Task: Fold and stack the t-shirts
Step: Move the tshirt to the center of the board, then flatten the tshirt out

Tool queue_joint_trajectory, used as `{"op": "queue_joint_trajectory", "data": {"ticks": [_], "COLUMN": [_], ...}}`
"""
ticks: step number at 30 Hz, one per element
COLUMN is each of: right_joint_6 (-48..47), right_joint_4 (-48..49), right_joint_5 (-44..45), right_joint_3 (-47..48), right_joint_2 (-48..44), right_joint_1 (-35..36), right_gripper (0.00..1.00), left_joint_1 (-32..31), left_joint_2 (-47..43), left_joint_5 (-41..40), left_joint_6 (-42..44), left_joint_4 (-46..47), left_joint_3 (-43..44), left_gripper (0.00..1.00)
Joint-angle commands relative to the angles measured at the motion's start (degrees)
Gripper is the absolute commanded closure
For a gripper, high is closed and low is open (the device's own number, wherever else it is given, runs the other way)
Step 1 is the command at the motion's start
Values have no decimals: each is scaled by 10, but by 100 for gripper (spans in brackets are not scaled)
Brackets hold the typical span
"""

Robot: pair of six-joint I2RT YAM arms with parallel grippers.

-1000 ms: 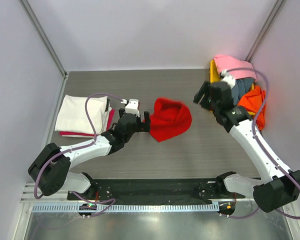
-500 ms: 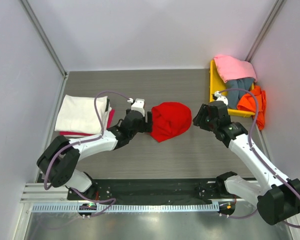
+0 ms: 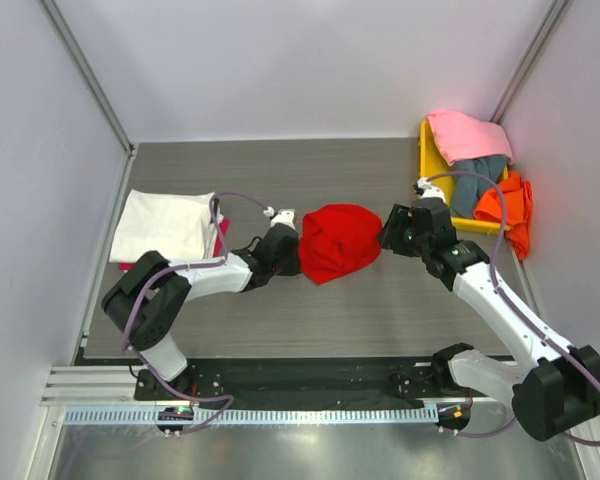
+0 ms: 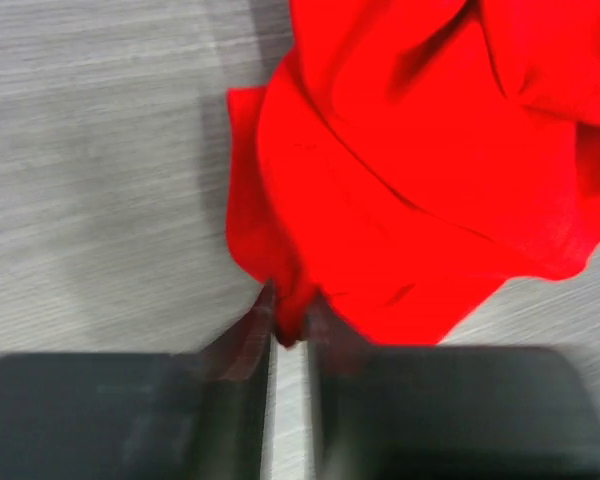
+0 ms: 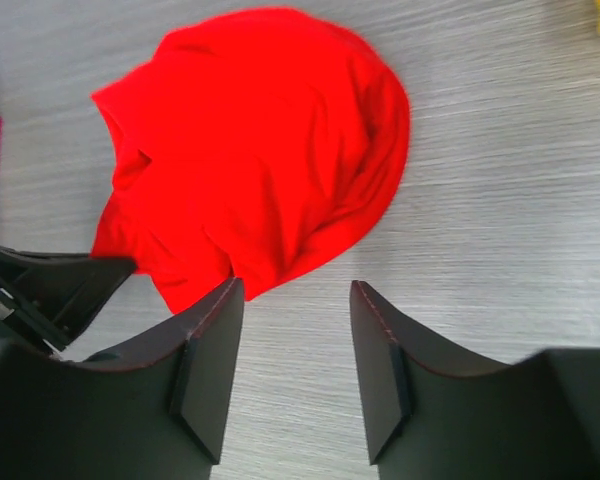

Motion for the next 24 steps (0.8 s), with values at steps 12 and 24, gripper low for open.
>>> {"op": "queue_joint_trajectory", "data": {"ticks": [12, 24], "right_joint_6": [-103, -11], "right_joint_4": [36, 88], "right_joint_5": [51, -26], "right_joint_3": [193, 265], "right_joint_2": [226, 377], "right_joint_1": [183, 269], "right_gripper": [62, 65], "left_joint_1": [2, 3], "left_joint_2": [-176, -227], "left_joint_5": [27, -1], "left_joint_6": [-100, -116], "left_joint_4": [12, 28], "left_joint_3": [-157, -216], "left_gripper": [100, 100]}}
